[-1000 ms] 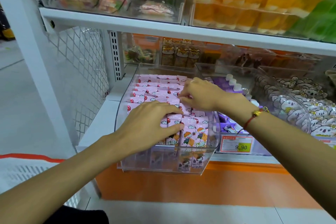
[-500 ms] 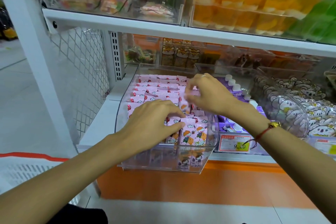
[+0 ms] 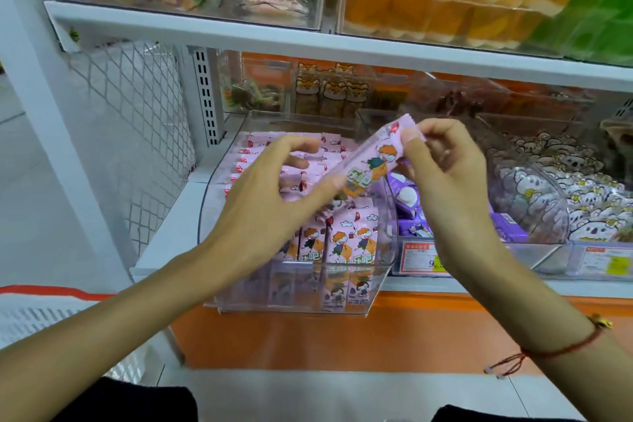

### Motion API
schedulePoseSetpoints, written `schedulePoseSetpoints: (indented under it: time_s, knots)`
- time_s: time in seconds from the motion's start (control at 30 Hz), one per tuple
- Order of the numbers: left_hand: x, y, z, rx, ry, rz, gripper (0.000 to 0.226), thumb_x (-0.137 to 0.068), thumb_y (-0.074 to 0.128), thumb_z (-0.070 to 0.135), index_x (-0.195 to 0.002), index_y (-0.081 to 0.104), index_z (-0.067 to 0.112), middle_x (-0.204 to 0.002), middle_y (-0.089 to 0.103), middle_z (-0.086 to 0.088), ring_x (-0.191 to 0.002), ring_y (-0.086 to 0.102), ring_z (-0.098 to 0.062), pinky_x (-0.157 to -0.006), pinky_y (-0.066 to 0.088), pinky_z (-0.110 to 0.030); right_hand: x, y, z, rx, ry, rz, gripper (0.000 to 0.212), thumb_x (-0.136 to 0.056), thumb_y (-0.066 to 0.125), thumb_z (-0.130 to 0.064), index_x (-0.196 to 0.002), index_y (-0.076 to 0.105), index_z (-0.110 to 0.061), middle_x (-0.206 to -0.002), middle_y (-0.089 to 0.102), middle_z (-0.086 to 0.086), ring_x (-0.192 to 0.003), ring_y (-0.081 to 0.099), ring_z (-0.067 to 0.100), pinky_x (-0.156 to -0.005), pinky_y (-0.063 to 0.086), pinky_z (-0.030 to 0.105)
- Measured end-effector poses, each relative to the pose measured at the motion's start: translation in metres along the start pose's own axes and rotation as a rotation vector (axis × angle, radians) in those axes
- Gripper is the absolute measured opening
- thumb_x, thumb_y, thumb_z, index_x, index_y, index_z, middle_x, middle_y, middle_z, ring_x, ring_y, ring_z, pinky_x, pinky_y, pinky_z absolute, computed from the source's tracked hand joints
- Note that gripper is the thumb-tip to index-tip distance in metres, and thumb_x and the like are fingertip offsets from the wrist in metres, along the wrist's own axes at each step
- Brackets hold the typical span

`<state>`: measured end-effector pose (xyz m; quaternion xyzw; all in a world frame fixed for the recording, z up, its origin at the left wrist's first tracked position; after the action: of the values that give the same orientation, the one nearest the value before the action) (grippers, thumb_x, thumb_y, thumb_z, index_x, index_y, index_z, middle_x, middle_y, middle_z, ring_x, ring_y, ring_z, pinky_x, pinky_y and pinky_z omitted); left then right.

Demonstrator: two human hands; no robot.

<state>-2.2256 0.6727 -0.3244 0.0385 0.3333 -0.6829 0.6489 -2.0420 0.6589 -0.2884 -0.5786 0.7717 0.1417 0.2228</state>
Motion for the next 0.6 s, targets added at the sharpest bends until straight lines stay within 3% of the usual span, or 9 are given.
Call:
schedulePoseSetpoints:
  time_s: [0.1, 0.2, 0.27, 0.33, 0.4, 0.5, 0.6]
  knots:
    - [0.001, 0.001, 0.001, -0.117, 0.063, -0.015, 0.046, -0.070, 0.074, 0.058, -0.108, 0.056, 0.042, -0.105, 0.059, 0.029, -0.094, 0.057, 0.004, -0.074, 0.051, -0.019, 0.003, 0.006, 0.003, -0.078, 0.108, -0.022, 0.005, -0.095, 0.055, -0.014, -0.093, 0.053, -0.010, -0.082, 0.061, 0.005, -0.074, 0.060, 0.009, -0.075, 0.053, 0.023]
    - [0.001, 0.001, 0.001, -0.128, 0.077, -0.001, 0.043, -0.070, 0.070, 0.058, -0.107, 0.057, 0.043, -0.101, 0.059, 0.034, -0.092, 0.058, 0.006, -0.072, 0.051, -0.017, 0.003, 0.006, 0.003, -0.101, 0.133, -0.040, 0.008, -0.095, 0.055, -0.015, -0.098, 0.055, -0.008, -0.084, 0.065, 0.004, -0.078, 0.063, 0.011, -0.077, 0.054, 0.023]
    - [0.001, 0.000, 0.002, -0.103, 0.083, 0.000, 0.041, -0.075, 0.069, 0.056, -0.111, 0.055, 0.042, -0.104, 0.061, 0.033, -0.097, 0.058, 0.008, -0.076, 0.050, -0.015, 0.001, 0.006, 0.002, -0.202, 0.205, -0.113, 0.019, -0.094, 0.057, -0.017, -0.109, 0.056, -0.007, -0.091, 0.068, 0.002, -0.084, 0.066, 0.010, -0.079, 0.054, 0.023]
    - [0.002, 0.000, 0.002, -0.054, 0.057, -0.028, 0.036, -0.081, 0.065, 0.055, -0.111, 0.051, 0.041, -0.110, 0.063, 0.029, -0.102, 0.059, 0.008, -0.077, 0.051, -0.018, -0.001, 0.008, 0.002, -0.345, 0.316, -0.252, 0.041, -0.088, 0.058, -0.019, -0.127, 0.051, -0.008, -0.112, 0.067, 0.006, -0.102, 0.065, 0.013, -0.090, 0.051, 0.027]
    - [0.004, 0.003, 0.002, -0.044, 0.036, -0.100, 0.031, -0.085, 0.056, 0.054, -0.112, 0.046, 0.042, -0.119, 0.060, 0.030, -0.107, 0.059, 0.004, -0.080, 0.054, -0.025, 0.002, 0.011, 0.003, -0.344, 0.338, -0.371, 0.046, -0.090, 0.056, -0.012, -0.135, 0.045, -0.013, -0.123, 0.063, 0.007, -0.114, 0.061, 0.014, -0.100, 0.046, 0.029]
    - [0.006, 0.006, 0.002, -0.077, 0.069, -0.128, 0.034, -0.094, 0.051, 0.045, -0.126, 0.044, 0.038, -0.131, 0.051, 0.026, -0.122, 0.046, 0.006, -0.097, 0.047, -0.036, 0.010, 0.015, 0.000, -0.115, 0.176, -0.350, 0.035, -0.091, 0.059, -0.014, -0.124, 0.053, -0.023, -0.114, 0.067, 0.006, -0.105, 0.065, 0.014, -0.090, 0.049, 0.021]
    - [0.007, 0.006, 0.007, -0.098, 0.135, -0.044, 0.042, -0.089, 0.064, 0.036, -0.126, 0.045, 0.038, -0.125, 0.052, 0.025, -0.120, 0.047, 0.005, -0.098, 0.043, -0.027, 0.016, 0.016, -0.004, -0.068, 0.049, -0.246, 0.019, -0.083, 0.070, -0.014, -0.101, 0.065, -0.009, -0.094, 0.072, 0.009, -0.089, 0.070, 0.012, -0.076, 0.053, 0.018]
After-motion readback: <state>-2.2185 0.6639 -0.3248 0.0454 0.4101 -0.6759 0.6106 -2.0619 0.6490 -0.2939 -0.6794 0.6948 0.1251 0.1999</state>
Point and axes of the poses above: each hand's wrist, its own x-axis away from the middle knuckle, its own y-axis out of the palm, z = x × y, the point moved 2 cm from there along -x, towards the middle knuckle
